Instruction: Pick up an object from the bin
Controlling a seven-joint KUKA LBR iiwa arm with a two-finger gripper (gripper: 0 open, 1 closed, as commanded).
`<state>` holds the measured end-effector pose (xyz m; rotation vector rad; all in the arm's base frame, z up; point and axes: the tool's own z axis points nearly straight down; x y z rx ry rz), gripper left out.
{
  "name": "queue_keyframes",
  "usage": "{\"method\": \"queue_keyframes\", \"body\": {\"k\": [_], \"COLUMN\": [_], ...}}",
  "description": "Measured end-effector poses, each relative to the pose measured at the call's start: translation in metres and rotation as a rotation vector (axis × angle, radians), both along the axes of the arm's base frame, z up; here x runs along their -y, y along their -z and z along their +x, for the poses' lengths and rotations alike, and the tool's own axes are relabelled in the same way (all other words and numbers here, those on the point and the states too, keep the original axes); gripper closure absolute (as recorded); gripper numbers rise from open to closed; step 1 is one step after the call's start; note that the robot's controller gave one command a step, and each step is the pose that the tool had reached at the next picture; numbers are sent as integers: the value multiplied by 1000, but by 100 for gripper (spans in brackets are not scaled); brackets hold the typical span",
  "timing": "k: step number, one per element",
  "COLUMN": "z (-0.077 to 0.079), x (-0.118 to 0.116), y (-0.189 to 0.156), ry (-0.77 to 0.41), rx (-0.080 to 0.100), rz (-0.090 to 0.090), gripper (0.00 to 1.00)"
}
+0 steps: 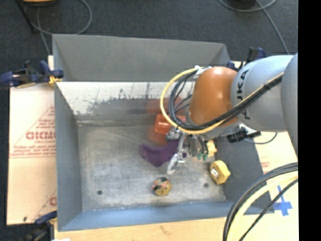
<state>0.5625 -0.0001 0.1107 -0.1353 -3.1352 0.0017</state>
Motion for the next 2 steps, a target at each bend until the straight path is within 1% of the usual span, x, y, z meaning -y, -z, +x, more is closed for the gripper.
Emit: {"method": "queue_keyframes", "body": {"k": [1,2], "z": [4,11], "x": [0,-6], "y": [-9,33], "ry": [163,170], "rx": [8,9], "rz": [1,0], "gripper": [0,0]}}
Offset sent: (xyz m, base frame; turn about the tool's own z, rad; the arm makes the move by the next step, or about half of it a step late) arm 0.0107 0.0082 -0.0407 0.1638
